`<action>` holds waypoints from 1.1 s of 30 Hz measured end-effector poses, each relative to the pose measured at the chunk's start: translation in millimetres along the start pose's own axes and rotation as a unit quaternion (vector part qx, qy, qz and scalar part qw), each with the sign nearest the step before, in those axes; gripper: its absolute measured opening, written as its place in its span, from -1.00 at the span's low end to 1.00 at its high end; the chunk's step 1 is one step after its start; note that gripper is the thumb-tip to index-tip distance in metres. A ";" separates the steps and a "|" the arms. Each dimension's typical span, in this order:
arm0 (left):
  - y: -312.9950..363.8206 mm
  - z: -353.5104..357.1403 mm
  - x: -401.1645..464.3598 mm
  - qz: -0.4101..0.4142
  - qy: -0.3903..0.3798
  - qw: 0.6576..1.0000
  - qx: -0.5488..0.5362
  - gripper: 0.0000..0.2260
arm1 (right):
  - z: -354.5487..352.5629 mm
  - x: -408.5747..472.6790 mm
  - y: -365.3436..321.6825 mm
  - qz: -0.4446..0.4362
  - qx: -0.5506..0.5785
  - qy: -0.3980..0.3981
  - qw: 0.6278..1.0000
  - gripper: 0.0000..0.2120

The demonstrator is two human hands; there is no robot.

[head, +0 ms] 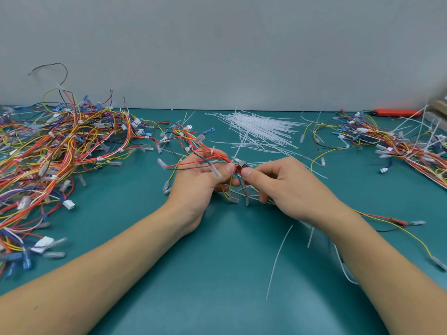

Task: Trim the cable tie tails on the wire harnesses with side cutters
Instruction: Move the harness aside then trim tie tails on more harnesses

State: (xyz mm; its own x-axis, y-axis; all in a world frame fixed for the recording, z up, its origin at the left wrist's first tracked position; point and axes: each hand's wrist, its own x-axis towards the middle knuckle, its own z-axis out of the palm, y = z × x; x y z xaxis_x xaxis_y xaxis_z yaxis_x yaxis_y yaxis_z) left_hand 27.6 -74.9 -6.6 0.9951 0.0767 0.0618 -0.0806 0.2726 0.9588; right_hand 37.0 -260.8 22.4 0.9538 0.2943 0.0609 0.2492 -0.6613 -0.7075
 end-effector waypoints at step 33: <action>8.7 -12.4 8.8 -0.077 -0.036 0.989 -0.120 -0.74 | -32.5 5.5 21.3 0.054 -0.067 0.017 0.996 -0.89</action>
State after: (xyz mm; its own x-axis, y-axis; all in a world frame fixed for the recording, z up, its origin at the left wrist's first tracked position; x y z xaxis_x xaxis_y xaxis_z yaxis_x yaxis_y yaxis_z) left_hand 34.9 -60.0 -1.2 0.9974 -0.0501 -0.0519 0.0699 0.4966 0.8652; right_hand 53.0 -295.7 30.6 0.9808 0.1945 0.0153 0.1630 -0.7742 -0.6115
